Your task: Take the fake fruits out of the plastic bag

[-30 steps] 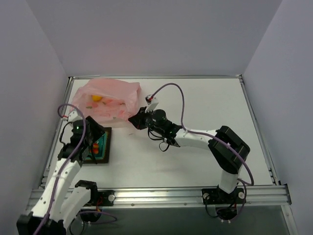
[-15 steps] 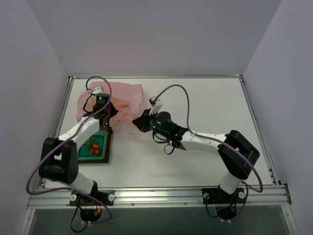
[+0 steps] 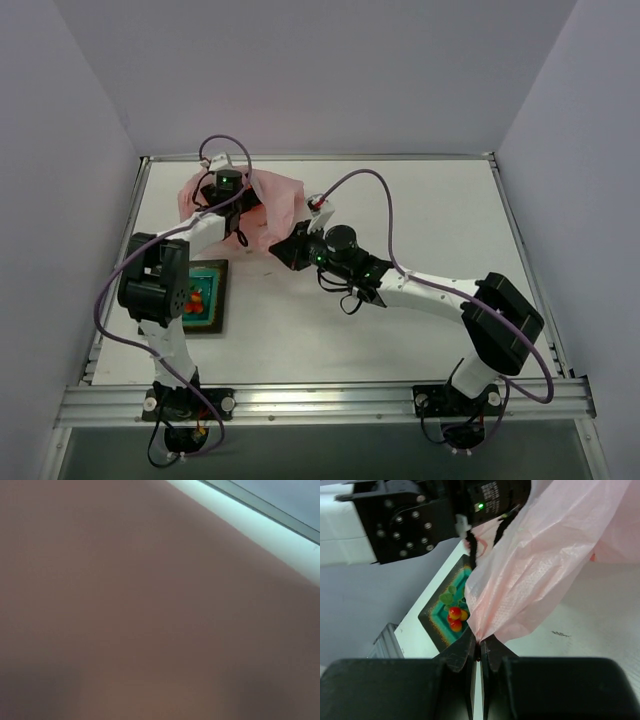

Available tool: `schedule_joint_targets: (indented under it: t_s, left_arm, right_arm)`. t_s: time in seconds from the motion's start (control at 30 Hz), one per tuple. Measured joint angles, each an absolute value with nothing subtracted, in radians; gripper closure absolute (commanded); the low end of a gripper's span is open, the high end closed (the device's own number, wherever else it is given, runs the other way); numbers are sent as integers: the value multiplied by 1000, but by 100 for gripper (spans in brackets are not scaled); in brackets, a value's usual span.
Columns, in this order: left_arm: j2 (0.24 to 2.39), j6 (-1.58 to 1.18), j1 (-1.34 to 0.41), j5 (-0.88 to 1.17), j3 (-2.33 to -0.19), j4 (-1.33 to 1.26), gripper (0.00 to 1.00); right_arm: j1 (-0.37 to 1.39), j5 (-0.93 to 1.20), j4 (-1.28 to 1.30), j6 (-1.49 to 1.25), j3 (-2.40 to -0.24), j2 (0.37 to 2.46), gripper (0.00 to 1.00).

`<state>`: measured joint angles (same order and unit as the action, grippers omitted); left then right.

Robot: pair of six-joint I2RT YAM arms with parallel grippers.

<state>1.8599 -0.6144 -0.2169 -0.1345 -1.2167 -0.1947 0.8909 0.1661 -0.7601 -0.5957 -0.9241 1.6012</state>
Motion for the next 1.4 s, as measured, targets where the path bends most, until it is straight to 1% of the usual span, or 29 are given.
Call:
schedule_joint_targets:
  t_s: [0.17,0.23,0.3,0.33,0.37,0.57,0.67,0.73,0.77,0.8,0.83,0.87,0.9,0.97,1.13,1.23,1.3,1.33,1.37,1.4]
  left_arm:
    - [1958,-596,-217,-139,-1311,-239,6]
    - [2004,-594,-218,-135,-1345,-268,3]
    - [2038,-594,-218,-125,-1353,-301,2]
    - [2054,-594,-219,-112,-1356,-314,6]
    - [2070,-594,-220,-96,-1357,-326,6]
    - [2131,-595,-237,18,-1362,-444,6]
    - [2145,-605,-260,56,-1351,-508,4]
    - [2147,-618,-278,61,-1335,-542,34]
    - [2148,-624,-285,60,-1327,-553,55]
    - [2148,-634,-293,57,-1322,-566,65]
    - [2147,-636,-301,52,-1316,-588,74]
    - [2142,-638,-307,45,-1310,-598,81]
    - [2136,-636,-310,35,-1298,-605,90]
    - [2108,-629,-311,10,-1252,-612,97]
    - [1940,-620,-298,-72,-1045,-623,98]
    - [1834,-622,-295,-102,-964,-638,98]
    - [1782,-634,-297,-105,-920,-676,98]
    - [1761,-642,-300,-105,-897,-694,98]
    - [1745,-649,-305,-105,-875,-710,98]
    - [1736,-655,-311,-105,-856,-721,98]
  right_arm:
    - [891,220,-757,-613,-924,1591,100]
    - [891,243,-755,-620,-924,1591,100]
    - [892,260,-750,-621,-924,1591,100]
    - [892,269,-746,-621,-924,1591,100]
    - [892,274,-743,-620,-924,1591,100]
    - [892,316,-740,-609,-928,1626,100]
    - [892,334,-739,-606,-931,1652,100]
    - [892,341,-736,-605,-931,1657,100]
    - [891,344,-736,-604,-931,1657,100]
    - [889,346,-738,-603,-930,1656,100]
    - [888,346,-743,-601,-924,1653,100]
    - [882,346,-743,-597,-910,1644,100]
    - [878,345,-741,-592,-889,1630,100]
    - [856,341,-729,-578,-830,1586,100]
    - [708,340,-683,-560,-658,1428,100]
    - [604,328,-624,-546,-588,1330,100]
    - [580,322,-589,-540,-563,1280,99]
    - [578,323,-569,-536,-555,1259,96]
    - [579,324,-552,-533,-548,1238,86]
    - [582,325,-536,-532,-543,1219,80]
